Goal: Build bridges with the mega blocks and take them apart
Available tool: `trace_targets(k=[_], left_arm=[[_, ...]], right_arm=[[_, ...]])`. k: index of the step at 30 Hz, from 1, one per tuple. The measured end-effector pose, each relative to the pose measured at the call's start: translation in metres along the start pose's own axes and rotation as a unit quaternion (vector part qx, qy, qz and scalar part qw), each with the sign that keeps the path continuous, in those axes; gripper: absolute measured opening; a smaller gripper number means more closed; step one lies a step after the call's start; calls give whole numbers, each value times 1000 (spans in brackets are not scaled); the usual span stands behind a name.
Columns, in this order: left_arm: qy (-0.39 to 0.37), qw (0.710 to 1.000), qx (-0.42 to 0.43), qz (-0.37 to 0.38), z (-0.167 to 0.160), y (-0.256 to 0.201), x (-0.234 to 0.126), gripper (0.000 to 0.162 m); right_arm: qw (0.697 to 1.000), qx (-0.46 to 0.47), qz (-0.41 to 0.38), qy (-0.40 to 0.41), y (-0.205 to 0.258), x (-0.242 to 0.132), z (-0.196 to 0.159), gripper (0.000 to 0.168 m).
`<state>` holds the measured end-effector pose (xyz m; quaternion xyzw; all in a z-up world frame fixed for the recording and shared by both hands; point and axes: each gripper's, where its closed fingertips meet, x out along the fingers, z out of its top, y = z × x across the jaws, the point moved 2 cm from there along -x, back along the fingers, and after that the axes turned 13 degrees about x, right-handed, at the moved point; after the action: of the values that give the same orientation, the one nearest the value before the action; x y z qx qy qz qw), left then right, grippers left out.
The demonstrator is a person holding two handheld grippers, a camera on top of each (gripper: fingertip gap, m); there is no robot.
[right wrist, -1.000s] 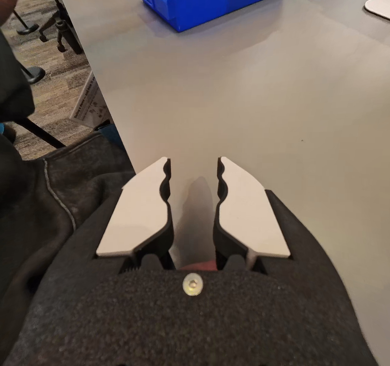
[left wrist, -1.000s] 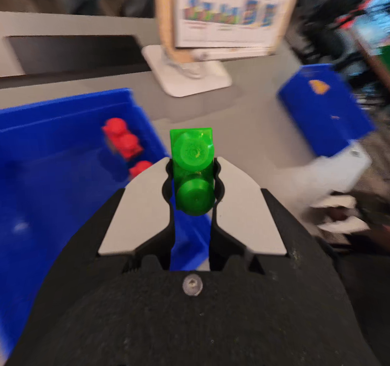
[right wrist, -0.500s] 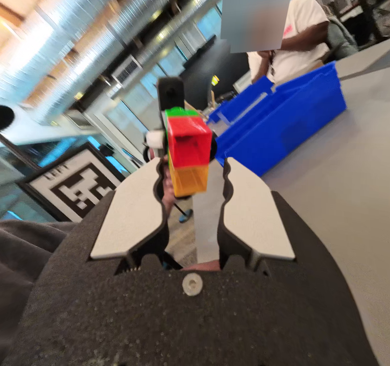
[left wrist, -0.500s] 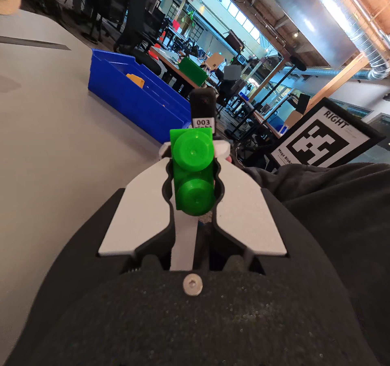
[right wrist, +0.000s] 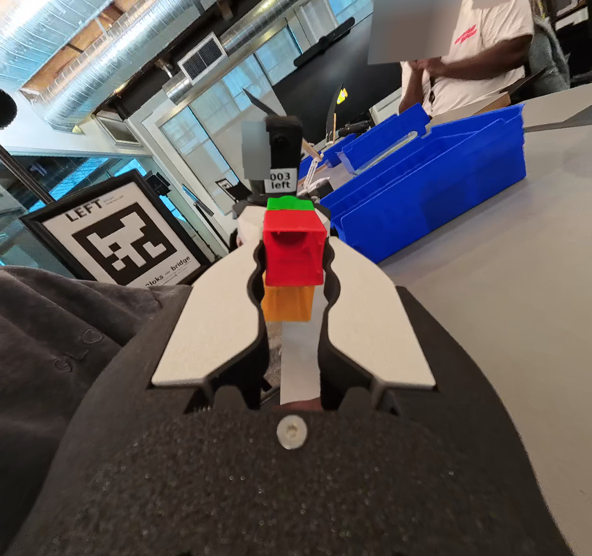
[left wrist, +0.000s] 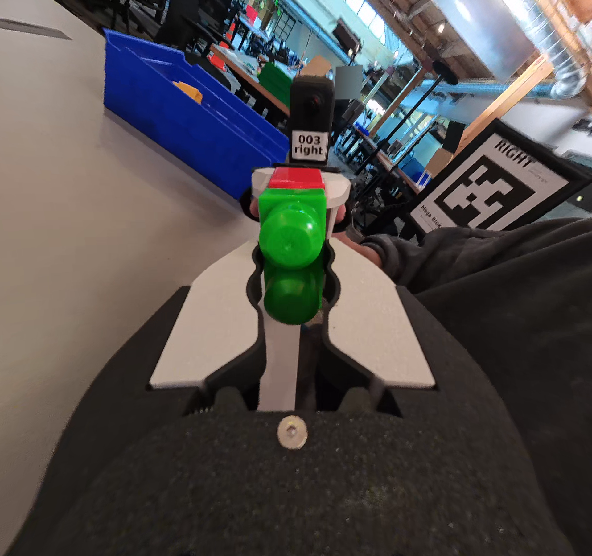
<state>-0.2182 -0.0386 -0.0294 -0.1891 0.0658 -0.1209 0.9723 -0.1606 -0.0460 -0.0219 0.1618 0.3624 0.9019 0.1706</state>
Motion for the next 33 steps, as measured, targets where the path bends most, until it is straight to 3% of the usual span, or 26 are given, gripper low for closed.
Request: trace_targets(k=[6,10,13,16,19,21,23,25,30,33], left_arm=[[-106,993,-48,15,24,25,-59,35],[-48,998,-17,37,7,18,-54,35],[4,999,8,45,-3,8,-36,35],[55,996,45,45,-11,-5,-21,35],[87,992,78,47,-16,-15,-10,35],[109,989,93,43,-21,-19,-4,35],[119,987,101,46,-24,-19,1,35],[120,988,93,39,-25,-20,4,35],[108,991,69,25,-24,-21,5,36],[113,991,72,26,-26,-23,4,35]], right_arm=[[998,-9,-23,-59,-1,-61,36,34],[993,-68,-82,-56,15,-80,47,35],[968,-160,-193,-26,28,-105,70,35],[910,-189,-364,52,20,-173,100,36],[790,-193,-566,132,-16,-267,126,36],[724,-163,-645,183,-42,-317,137,36],[675,-114,-689,239,-71,-356,141,36],[644,-83,-710,272,-102,-378,143,36],[556,-32,-738,381,-154,-408,124,36],[530,-32,-743,409,-172,-412,112,37]])
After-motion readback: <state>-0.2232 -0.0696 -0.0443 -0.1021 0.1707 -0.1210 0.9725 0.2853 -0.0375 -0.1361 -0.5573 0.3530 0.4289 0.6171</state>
